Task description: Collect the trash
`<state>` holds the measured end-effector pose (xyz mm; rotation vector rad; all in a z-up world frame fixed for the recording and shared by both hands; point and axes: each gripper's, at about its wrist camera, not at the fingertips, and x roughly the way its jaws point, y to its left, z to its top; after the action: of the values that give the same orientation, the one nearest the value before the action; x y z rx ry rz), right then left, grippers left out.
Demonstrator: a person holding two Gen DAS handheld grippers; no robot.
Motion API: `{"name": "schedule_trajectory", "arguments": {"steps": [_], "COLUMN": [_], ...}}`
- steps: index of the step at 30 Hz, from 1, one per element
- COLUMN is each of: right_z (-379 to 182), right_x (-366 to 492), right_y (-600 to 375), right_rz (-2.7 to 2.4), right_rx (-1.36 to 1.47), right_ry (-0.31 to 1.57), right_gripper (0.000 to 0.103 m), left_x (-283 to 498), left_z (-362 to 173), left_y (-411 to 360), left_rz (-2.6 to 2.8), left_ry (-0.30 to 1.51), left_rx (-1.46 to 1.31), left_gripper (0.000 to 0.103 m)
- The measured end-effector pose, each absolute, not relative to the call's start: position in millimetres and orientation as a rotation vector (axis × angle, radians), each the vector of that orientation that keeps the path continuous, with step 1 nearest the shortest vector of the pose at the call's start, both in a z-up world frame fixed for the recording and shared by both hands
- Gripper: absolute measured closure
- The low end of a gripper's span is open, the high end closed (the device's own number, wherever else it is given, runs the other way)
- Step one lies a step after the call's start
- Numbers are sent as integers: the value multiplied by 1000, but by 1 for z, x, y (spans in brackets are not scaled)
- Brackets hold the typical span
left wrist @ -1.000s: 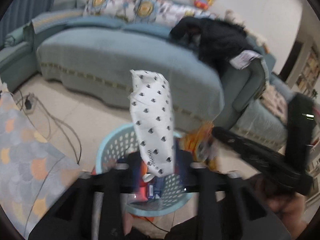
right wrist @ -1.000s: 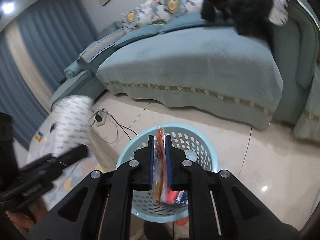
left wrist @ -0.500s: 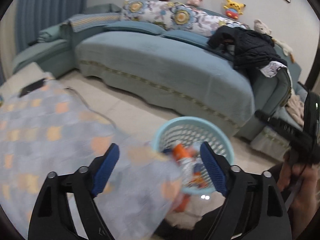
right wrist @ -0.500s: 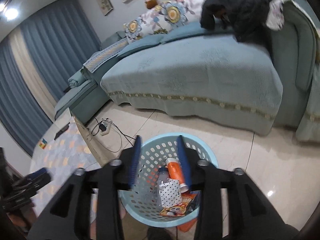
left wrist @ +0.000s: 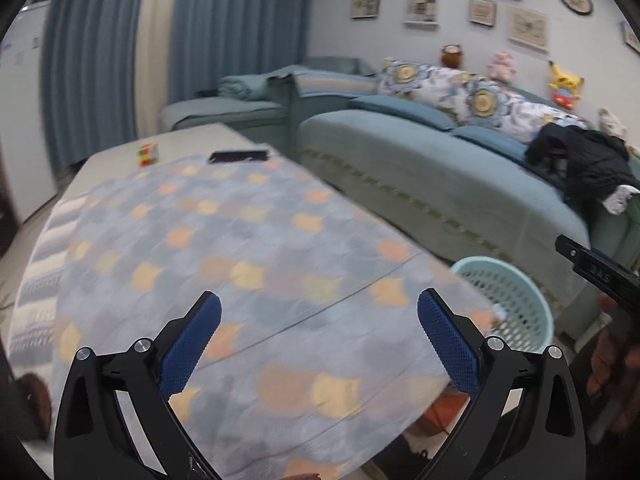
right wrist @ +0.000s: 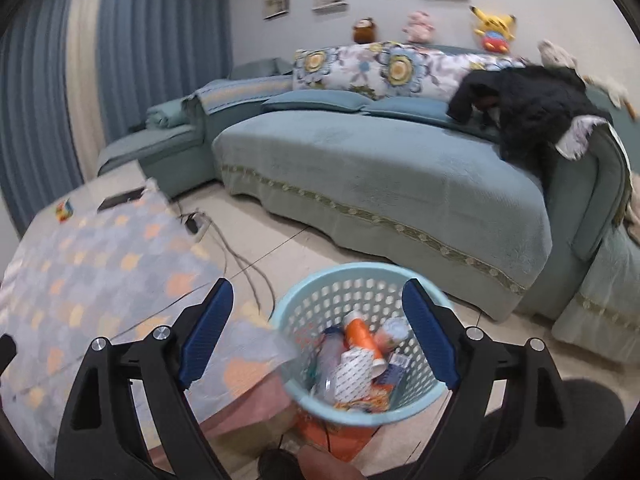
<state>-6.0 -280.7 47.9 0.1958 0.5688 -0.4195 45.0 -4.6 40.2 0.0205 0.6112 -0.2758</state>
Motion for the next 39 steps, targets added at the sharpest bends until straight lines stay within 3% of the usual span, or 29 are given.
{"name": "schedule_trajectory", "arguments": {"steps": [10,39], "right_z": [43,40], "right_x": [5,4], "right_y": [-236,-247], "right_rz": [-333,-360], "right_rx": [227,216], "right_ry": [645,661], "right_gripper": [21,21], "left_x": [39,35], "left_z": [27,22], "left_y": [18,7], "left_rz": [-171,-217], "left_ry": [633,631], "left_rx": [56,52], "left_gripper": [8,8]}}
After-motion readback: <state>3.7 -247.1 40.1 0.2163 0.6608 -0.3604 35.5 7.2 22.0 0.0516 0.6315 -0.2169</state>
